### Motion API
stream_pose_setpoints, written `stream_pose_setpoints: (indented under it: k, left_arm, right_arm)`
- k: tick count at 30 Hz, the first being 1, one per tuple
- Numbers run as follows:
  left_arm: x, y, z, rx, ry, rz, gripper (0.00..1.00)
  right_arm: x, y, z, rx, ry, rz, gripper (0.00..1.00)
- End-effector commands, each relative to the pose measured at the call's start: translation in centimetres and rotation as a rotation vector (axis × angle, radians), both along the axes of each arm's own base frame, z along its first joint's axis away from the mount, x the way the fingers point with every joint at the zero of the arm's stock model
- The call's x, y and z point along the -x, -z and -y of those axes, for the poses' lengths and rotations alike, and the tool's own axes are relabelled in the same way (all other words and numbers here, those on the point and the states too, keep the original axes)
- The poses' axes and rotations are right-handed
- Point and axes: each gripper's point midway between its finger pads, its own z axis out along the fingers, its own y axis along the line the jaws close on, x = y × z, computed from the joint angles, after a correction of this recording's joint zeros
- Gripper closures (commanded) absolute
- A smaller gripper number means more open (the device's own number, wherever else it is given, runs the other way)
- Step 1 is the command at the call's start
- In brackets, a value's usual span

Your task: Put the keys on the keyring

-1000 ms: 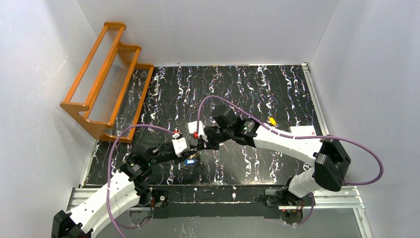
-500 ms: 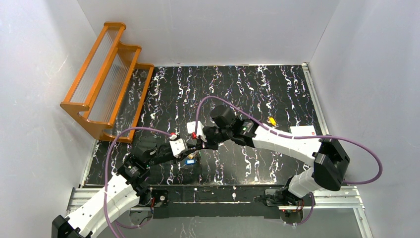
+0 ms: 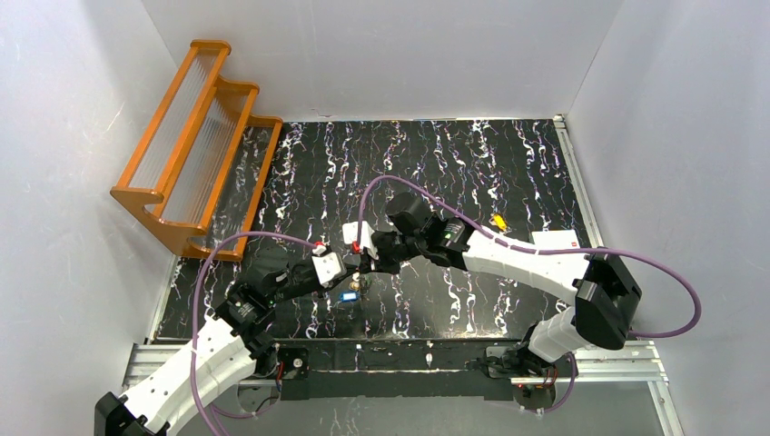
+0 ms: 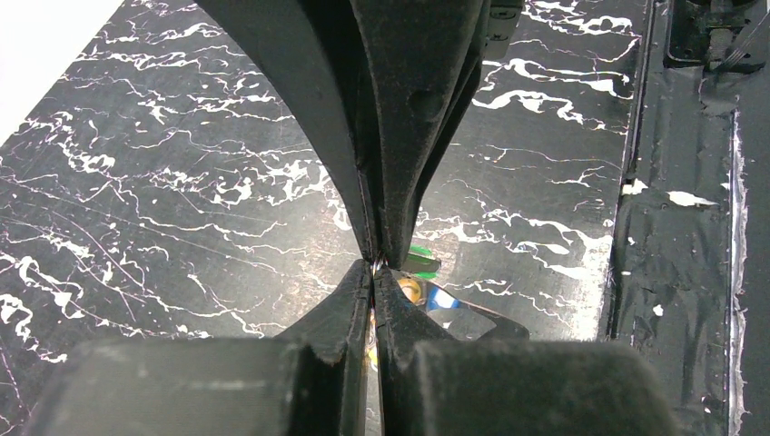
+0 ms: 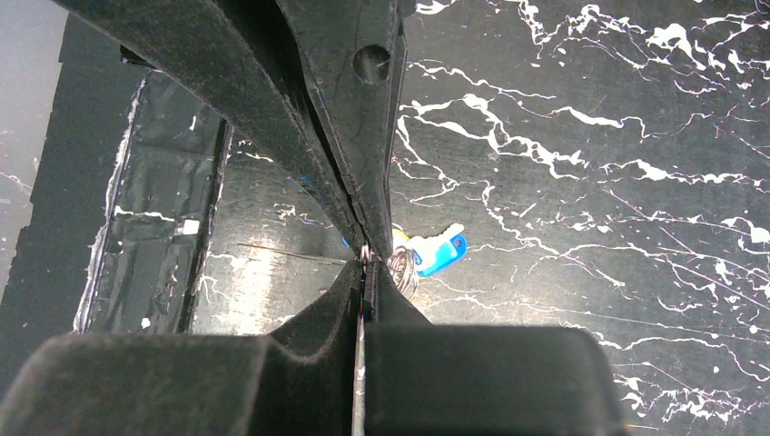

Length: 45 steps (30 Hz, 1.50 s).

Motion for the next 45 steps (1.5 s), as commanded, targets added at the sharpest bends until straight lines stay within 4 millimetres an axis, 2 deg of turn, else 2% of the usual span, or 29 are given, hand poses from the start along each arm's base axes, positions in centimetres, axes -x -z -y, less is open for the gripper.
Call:
stream_pose_setpoints:
  k: [1,2,3,6,8,12,15,19,25,32,40,45]
  left_arm:
    - [-0.3,-1.5,-0.1,0.008,-0.013,0.034,1.0]
    - [-0.3,-1.5,-0.1,0.012,-0.019,0.032,1.0]
    - [-0.4,-1.6,-0.2,0.018,-0.024,0.031,1.0]
    - [-0.4,-2.0,0.0,0.053,-0.033,0.023,1.0]
    - [-0.4,-2.4,0.2,0.086,-0.033,0.02,1.0]
    - [-0.5,-3.1,0.6,0.161,-0.04,0.019,1.0]
    - [-0.5,-3.8,1.0,0.22,-0.034,0.023,1.0]
    - [-0.4,-4.9,1.3,0.3,-0.024,0.053,1.0]
    - [0.4,-6.1,1.7,0.378,0.028,0.101,1.0]
    - [1.3,-6.7,2.0,0.406,0.083,0.123,1.0]
    - [1.6,-6.8,2.1,0.412,0.098,0.119,1.0]
    - [1.6,-6.6,2.1,0.412,0.098,0.112,1.0]
  right_arm:
    - [0.0,1.1,0.4,0.054,0.018,-0.017,0.99]
    - [0.0,0.8,0.3,0.043,0.018,-0.016,0.99]
    - [-0.1,0.6,0.3,0.032,0.026,-0.01,0.93]
    - [-0.4,-0.6,0.3,-0.045,0.05,0.003,0.69]
    - [-0.6,-1.8,0.6,-0.113,0.069,-0.002,0.58]
    - [-1.2,-4.2,1.4,-0.226,0.085,-0.033,0.51]
    - [-1.8,-5.1,2.3,-0.274,0.086,-0.081,0.47]
    - [-1.4,-6.2,3.2,-0.336,0.044,-0.115,0.43]
    - [-0.8,-6.5,3.5,-0.361,0.007,-0.127,0.44]
    - [-0.8,-6.3,3.5,-0.363,-0.011,-0.134,0.54]
    - [-0.7,-6.0,3.1,-0.353,-0.031,-0.158,0.71]
    - [-0.6,-5.9,3.1,-0.353,-0.039,-0.159,0.75]
